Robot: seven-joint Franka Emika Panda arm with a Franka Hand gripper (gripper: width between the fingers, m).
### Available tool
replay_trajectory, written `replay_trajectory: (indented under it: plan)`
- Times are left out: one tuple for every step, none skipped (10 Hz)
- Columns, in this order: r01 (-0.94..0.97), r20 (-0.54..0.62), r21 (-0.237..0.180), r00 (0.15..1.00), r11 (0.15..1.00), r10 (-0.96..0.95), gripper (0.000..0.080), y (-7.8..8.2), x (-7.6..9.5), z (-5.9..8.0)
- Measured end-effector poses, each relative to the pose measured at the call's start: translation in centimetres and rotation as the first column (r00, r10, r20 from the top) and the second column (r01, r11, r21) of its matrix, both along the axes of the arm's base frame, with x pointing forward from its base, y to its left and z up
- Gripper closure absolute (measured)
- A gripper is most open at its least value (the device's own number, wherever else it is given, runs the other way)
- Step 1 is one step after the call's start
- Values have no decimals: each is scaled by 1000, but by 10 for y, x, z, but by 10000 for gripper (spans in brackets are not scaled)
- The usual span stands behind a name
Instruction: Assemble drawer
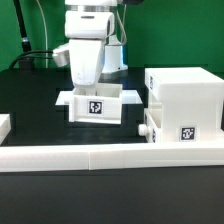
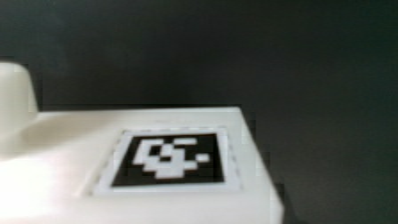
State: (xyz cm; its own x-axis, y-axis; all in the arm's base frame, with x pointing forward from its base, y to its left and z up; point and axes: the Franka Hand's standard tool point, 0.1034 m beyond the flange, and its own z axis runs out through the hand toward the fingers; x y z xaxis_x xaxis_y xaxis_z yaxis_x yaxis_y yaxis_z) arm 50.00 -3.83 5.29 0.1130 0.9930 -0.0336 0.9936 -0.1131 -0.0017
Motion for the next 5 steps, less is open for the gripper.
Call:
replay_trajectory:
  plan:
    - [-13,-2,-2,1000,1000,13,757,6,9,2]
    - [-24,-1,-2,1000,1000,24,757,12,18,4]
    - [-32,-1,-2,999,999,32,757,16,26,6]
    - [-39,10,0,999,999,39,757,20,33,9]
    - [-37,7,0,999,999,37,757,19,31,8]
